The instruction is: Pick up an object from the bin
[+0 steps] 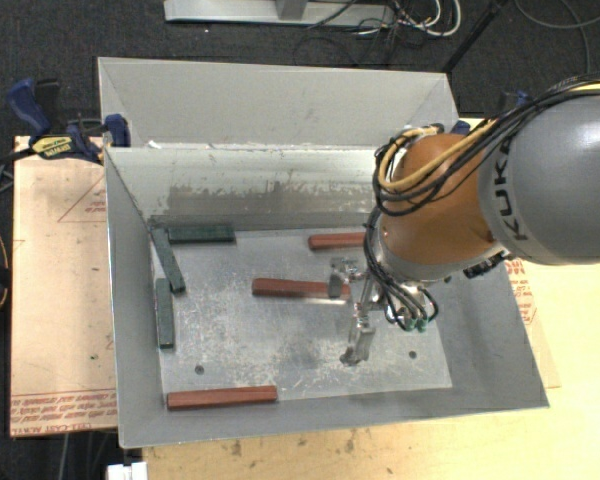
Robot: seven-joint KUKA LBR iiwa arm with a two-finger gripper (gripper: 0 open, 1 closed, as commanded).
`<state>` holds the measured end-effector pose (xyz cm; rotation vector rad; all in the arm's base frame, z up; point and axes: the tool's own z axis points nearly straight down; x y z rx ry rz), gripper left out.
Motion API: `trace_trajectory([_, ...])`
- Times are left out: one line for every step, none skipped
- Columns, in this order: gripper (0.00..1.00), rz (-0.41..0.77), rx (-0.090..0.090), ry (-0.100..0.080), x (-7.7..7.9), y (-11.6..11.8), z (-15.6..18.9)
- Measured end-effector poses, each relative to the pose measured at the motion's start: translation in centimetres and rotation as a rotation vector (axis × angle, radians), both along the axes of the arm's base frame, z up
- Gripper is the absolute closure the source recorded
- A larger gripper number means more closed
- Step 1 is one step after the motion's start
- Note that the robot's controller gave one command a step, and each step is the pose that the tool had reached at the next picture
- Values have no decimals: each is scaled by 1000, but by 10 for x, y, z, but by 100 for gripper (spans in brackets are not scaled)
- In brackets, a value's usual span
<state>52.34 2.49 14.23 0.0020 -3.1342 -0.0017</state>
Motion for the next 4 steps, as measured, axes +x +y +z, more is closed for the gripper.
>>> trace_trajectory([0,-1,0,-7,2,0,4])
trace_trajectory([0,-82,1,-17,23,-5,-24])
trace_trajectory([100,-232,-1,-10,57,3,-72])
trace_trajectory([100,-232,-1,-10,57,3,-72])
